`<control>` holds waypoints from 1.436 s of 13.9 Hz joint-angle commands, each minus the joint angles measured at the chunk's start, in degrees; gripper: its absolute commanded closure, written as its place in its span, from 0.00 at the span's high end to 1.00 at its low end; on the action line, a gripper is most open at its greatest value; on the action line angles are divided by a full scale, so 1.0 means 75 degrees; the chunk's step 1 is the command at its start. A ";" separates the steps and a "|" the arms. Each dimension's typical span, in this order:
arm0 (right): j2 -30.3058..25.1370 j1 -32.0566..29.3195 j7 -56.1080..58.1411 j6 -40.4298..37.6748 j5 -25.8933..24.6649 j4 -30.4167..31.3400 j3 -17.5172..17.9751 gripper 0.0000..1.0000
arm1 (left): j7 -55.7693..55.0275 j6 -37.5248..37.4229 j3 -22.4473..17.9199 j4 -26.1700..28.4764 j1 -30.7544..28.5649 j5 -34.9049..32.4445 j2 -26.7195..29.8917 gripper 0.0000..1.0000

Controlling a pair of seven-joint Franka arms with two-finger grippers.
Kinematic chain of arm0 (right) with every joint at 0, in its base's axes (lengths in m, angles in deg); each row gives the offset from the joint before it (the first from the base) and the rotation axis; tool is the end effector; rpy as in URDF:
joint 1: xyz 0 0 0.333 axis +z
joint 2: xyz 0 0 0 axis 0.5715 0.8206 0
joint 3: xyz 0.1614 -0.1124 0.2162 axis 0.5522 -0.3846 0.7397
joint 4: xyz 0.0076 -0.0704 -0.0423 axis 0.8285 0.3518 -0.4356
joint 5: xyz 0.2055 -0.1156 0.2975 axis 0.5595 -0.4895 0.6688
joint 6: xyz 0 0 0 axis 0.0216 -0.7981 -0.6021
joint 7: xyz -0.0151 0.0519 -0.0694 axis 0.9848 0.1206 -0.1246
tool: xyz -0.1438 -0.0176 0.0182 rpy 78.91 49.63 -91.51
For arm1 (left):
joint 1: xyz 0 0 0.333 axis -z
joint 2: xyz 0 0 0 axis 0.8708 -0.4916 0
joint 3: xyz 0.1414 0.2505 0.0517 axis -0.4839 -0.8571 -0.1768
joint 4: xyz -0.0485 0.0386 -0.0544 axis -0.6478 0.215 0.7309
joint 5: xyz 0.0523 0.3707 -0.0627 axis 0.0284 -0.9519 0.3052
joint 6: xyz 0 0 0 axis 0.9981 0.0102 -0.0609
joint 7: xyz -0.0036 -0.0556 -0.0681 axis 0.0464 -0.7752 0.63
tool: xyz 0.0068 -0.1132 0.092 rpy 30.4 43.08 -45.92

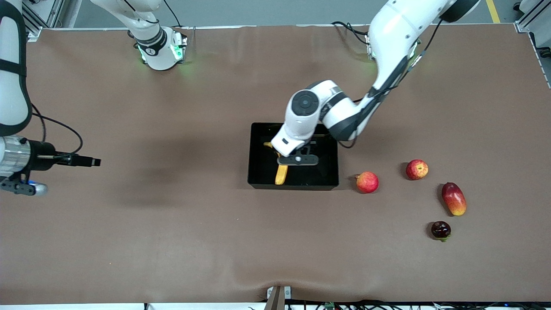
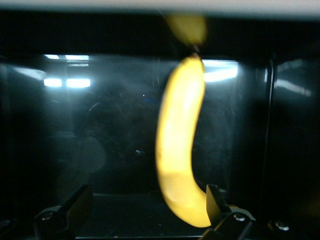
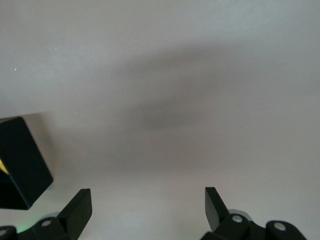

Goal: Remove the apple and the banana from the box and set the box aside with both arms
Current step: 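Lift the banana with the left gripper while the right gripper approaches the box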

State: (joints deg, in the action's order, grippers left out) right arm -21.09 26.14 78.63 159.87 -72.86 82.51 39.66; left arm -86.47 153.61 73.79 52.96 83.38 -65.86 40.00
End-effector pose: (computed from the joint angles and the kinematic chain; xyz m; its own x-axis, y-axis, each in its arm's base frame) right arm 0.6004 -0.0572 0.3602 0.9452 -0.1534 -0.2881 -0.2358 -0.9312 -0.2779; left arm 0.4687 -0.4735 0.1926 0.9991 -0.0406 0.0099 -0.0411 -0.9977 0.0539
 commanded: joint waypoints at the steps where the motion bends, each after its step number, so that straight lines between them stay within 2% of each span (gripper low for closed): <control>1: 0.0544 0.0142 -0.0038 0.0473 0.0903 0.0041 0.0079 1.00 | -0.0032 0.0082 -0.0233 -0.0568 0.0459 -0.0284 -0.0630 1.00; 3: 0.0955 0.0492 -0.0049 0.1151 0.1572 0.0029 0.0079 1.00 | -0.0043 0.0268 -0.0502 -0.0790 0.0869 -0.0272 -0.0982 1.00; 7: 0.1472 0.1616 -0.0411 0.2675 0.2359 0.0017 0.0079 1.00 | -0.0043 0.0434 -0.1171 -0.1330 0.1748 -0.0261 -0.1603 1.00; 8: 0.1519 0.1921 -0.0575 0.3015 0.2383 0.0029 0.0079 1.00 | -0.0032 0.0434 -0.1184 -0.1330 0.1773 -0.0284 -0.1662 0.88; 9: 0.1543 0.2203 -0.0658 0.3273 0.2372 0.0052 0.0079 1.00 | -0.0031 0.0434 -0.1184 -0.1319 0.1773 -0.0296 -0.1698 0.67; 11: 0.1613 0.2497 -0.0682 0.3521 0.2372 0.0099 0.0079 1.00 | -0.0043 0.0422 -0.1195 -0.1319 0.1878 -0.0296 -0.1722 0.06; 12: 0.1625 0.2568 -0.0671 0.3638 0.2372 0.0157 0.0079 1.00 | -0.0090 0.0352 -0.1242 -0.1319 0.1890 -0.0296 -0.1652 0.00; 16: 0.1625 0.2779 -0.0437 0.4739 0.2360 0.1000 0.0091 1.00 | -0.0231 -0.0478 -0.1242 -0.1319 0.1739 -0.0331 -0.0903 0.00; 20: 0.1520 0.3188 -0.0237 0.4764 0.2360 0.1353 0.0091 1.00 | -0.0207 -0.1369 -0.1231 -0.1295 0.1470 -0.0238 0.0233 0.00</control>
State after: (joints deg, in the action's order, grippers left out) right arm -8.47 47.71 75.83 194.54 -56.26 90.78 40.76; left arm -86.88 146.87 64.80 41.60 95.07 -66.84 36.05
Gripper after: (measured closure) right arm 0.000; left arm 0.934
